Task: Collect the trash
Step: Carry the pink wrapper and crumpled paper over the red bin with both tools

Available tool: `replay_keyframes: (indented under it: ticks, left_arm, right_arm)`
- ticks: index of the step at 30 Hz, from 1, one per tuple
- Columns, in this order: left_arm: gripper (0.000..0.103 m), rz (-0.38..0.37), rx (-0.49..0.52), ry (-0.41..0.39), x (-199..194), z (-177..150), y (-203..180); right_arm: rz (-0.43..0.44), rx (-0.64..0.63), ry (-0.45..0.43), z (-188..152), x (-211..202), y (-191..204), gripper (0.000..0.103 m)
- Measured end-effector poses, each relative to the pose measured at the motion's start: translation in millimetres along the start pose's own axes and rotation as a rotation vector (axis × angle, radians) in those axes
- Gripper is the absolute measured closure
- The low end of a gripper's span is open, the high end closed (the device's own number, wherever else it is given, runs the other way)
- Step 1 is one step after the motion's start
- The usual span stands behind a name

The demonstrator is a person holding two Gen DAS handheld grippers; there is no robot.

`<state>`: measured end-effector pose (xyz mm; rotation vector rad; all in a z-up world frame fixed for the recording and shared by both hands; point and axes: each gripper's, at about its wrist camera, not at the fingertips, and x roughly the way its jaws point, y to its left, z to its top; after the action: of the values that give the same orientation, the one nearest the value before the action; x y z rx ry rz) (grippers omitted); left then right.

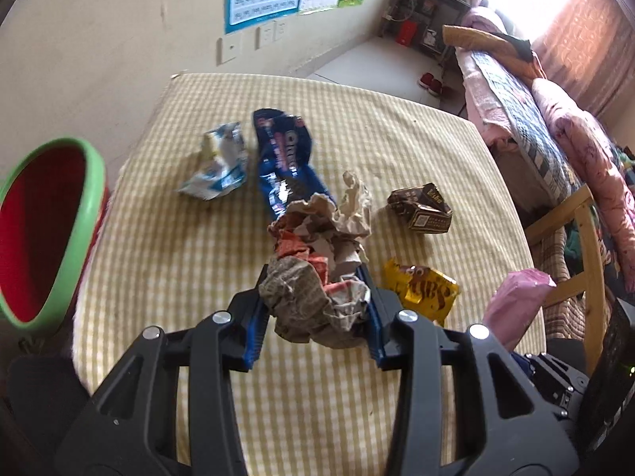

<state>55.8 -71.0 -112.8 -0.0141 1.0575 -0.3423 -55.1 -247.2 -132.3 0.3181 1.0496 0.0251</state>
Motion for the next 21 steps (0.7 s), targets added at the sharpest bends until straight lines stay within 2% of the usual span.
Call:
replay_keyframes:
  ticks: [6,14,21]
  left_arm:
    - [0.063,0.045,-0.009,-0.054,-29.3,-14.5,14.6]
    - [0.063,0.053,-0.039,-0.105,-46.8,-12.0,29.3]
    - [0.063,0.052,-0.078,-0.139,-57.1,-14.6,45.1]
  right_arm:
    - [0.023,-0.04,-0.018,5.9,-9.7,18.2,0.071]
    - [0.041,-0.097,-0.092,29.2,-26.6,47.1,0.071]
    - [0.068,-0.128,-0.115,44.7,-28.8,77.1,0.071]
